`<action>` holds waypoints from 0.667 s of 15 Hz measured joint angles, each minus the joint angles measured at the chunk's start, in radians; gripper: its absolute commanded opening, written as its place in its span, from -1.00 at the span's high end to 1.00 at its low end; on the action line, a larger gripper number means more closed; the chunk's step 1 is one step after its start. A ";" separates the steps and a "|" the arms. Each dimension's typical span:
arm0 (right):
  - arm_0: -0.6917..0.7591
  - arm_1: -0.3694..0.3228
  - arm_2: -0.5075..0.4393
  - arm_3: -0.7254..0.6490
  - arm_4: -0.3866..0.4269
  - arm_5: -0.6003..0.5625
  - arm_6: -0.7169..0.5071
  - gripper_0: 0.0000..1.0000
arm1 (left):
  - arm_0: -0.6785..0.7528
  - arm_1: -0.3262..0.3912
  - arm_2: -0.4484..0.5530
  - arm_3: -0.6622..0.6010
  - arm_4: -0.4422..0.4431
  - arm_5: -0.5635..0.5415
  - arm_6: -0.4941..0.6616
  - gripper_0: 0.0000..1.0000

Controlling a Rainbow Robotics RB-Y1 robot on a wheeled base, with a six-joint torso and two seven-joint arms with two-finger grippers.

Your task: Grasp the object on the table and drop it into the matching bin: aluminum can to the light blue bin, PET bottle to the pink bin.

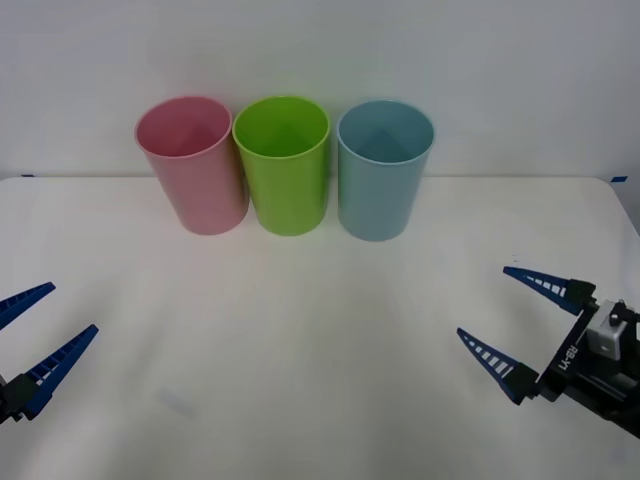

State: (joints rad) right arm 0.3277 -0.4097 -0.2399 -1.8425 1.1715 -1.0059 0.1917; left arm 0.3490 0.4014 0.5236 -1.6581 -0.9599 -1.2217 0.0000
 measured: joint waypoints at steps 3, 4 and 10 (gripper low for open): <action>0.050 0.000 -0.030 0.000 -0.016 -0.027 0.015 -1.00 | 0.000 0.000 0.000 0.000 0.000 0.000 0.000 -1.00; 0.065 0.000 -0.044 0.000 -0.021 -0.036 0.022 -1.00 | 0.000 0.000 0.000 0.000 0.000 0.000 0.000 -1.00; 0.140 0.000 -0.086 0.000 -0.053 -0.060 0.037 -1.00 | 0.000 0.000 0.000 0.000 0.000 0.000 0.000 -1.00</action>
State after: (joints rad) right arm 0.4680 -0.4096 -0.3254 -1.8424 1.1188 -1.0660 0.2288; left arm 0.3491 0.4014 0.5236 -1.6581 -0.9599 -1.2217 0.0000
